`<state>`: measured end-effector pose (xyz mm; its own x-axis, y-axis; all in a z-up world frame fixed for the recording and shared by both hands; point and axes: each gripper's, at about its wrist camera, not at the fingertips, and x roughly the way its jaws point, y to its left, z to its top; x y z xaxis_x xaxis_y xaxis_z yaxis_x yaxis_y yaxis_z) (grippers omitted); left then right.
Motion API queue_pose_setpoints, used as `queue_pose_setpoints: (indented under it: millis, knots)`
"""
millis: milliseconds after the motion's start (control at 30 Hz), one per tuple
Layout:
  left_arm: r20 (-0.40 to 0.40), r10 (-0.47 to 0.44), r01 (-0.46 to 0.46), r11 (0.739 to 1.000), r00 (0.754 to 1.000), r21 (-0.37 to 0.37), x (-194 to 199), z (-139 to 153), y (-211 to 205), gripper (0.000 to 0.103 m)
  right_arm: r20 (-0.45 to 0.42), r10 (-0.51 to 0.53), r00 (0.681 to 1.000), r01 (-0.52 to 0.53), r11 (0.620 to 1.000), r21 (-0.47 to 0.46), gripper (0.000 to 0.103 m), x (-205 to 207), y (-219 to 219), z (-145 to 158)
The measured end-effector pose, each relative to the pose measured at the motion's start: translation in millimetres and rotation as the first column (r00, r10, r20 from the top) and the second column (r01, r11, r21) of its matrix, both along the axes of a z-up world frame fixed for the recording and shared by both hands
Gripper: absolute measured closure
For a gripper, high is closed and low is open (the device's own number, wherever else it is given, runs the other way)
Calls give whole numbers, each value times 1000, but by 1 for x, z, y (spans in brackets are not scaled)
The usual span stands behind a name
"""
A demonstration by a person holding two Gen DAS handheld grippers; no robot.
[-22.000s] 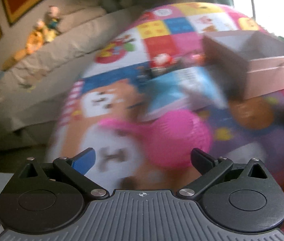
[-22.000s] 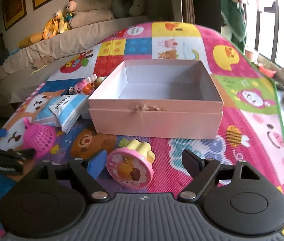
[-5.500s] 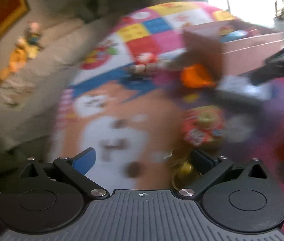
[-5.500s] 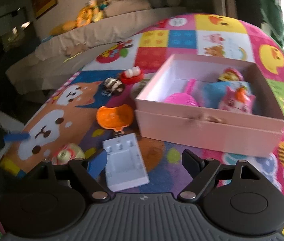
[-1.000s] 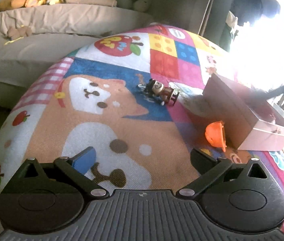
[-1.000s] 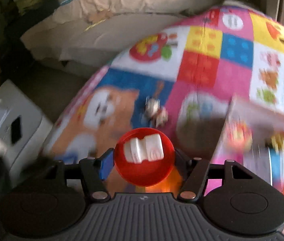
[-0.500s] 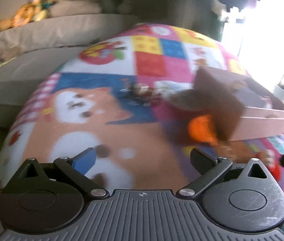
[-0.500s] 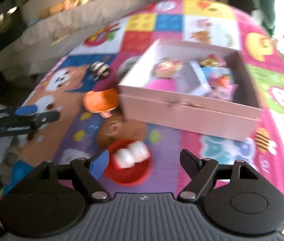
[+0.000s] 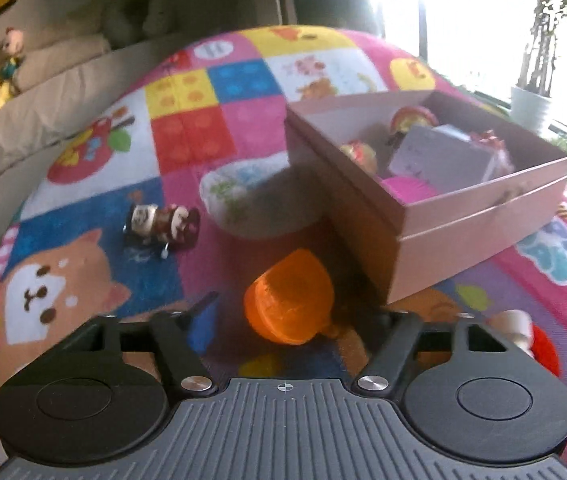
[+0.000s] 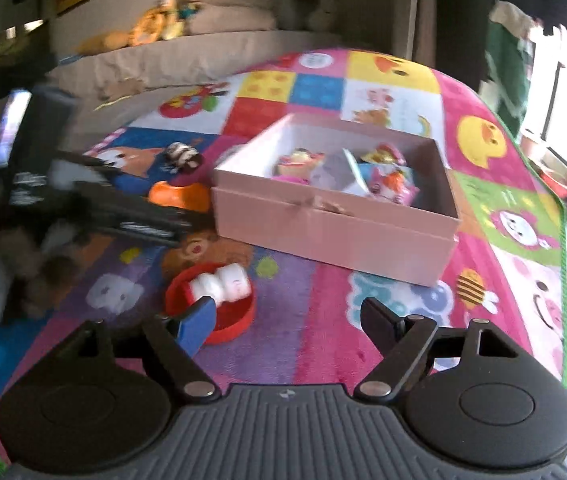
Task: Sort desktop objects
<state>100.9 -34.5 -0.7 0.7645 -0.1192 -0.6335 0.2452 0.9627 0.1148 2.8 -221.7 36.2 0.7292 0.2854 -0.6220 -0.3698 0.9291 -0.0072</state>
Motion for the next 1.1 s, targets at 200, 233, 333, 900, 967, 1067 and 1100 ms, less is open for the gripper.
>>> queue_pose_setpoints:
  millis: [200, 233, 333, 900, 967, 1067, 1100]
  knots:
    - [6, 48, -47, 998, 999, -32, -22, 6, 31, 54, -22, 18, 1000, -18, 1000, 7, 23, 3, 10, -8]
    - [7, 69, -68, 997, 998, -32, -28, 7, 39, 54, -26, 17, 1000, -16, 1000, 6, 23, 4, 12, -10]
    - [7, 140, -140, 990, 990, -35, -44, 6, 61, 46, -43, 16, 999, -16, 1000, 11, 23, 7, 16, -15]
    - [-6, 241, -238, 957, 971, -165, -64, 2, 96, 5, -3, 109, 994, -109, 989, -97, 54, 23, 56, -16]
    - [-12, 245, -243, 953, 970, -179, -63, 2, 98, 4, 14, 114, 993, -111, 985, -128, 60, 23, 60, -16]
    - [-14, 249, -247, 950, 968, -192, -63, 1, 100, 4, 49, 108, 993, -100, 985, -141, 60, 19, 62, -11]
    - [-14, 249, -247, 950, 968, -194, -63, 1, 101, 3, 62, 101, 993, -92, 987, -135, 60, 17, 60, -6]
